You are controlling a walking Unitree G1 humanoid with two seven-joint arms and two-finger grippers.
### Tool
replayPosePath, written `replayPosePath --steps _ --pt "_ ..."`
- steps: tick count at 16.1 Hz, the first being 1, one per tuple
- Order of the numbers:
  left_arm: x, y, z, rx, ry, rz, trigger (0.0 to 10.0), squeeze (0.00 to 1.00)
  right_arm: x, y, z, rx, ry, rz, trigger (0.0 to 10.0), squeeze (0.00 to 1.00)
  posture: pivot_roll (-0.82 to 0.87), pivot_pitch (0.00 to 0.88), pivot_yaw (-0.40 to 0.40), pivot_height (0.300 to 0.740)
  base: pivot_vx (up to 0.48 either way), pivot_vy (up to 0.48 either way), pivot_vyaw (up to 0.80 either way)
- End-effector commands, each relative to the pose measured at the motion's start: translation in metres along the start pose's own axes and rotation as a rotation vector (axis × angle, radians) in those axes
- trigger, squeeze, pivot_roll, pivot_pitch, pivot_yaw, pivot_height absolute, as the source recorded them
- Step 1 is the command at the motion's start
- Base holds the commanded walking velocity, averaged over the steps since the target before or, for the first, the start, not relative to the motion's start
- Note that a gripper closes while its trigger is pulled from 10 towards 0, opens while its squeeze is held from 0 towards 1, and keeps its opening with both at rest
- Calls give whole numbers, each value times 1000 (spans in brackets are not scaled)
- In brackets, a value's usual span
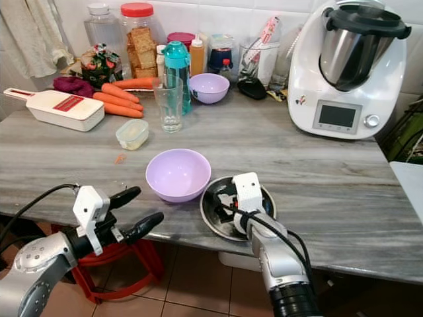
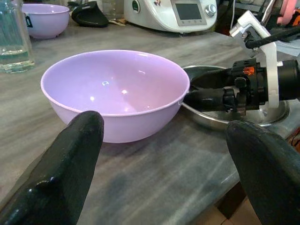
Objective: Setting the table
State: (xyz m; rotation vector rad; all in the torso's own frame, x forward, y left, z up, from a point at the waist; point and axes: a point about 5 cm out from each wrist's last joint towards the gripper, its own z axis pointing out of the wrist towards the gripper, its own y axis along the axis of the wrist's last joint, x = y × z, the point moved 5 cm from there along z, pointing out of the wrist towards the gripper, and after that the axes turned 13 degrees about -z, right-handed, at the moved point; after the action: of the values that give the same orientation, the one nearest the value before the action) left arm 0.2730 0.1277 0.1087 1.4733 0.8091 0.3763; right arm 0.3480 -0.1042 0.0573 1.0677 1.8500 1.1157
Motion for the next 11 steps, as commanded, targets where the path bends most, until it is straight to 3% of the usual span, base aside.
replayPosePath --steps 1,6,11 --pt "2 -3 -3 18 4 17 10000 0 -4 1 2 -2 -17 7 10000 455 21 0 -28 740 0 0 0" --pt "0 -4 -5 23 -11 15 10000 0 -9 5 -3 -40 -43 24 10000 455 18 0 -22 740 0 0 0" --pt "2 -3 -5 6 -9 5 10000 0 -34 36 -42 -233 -142 51 10000 455 1 0 -11 740 0 0 0"
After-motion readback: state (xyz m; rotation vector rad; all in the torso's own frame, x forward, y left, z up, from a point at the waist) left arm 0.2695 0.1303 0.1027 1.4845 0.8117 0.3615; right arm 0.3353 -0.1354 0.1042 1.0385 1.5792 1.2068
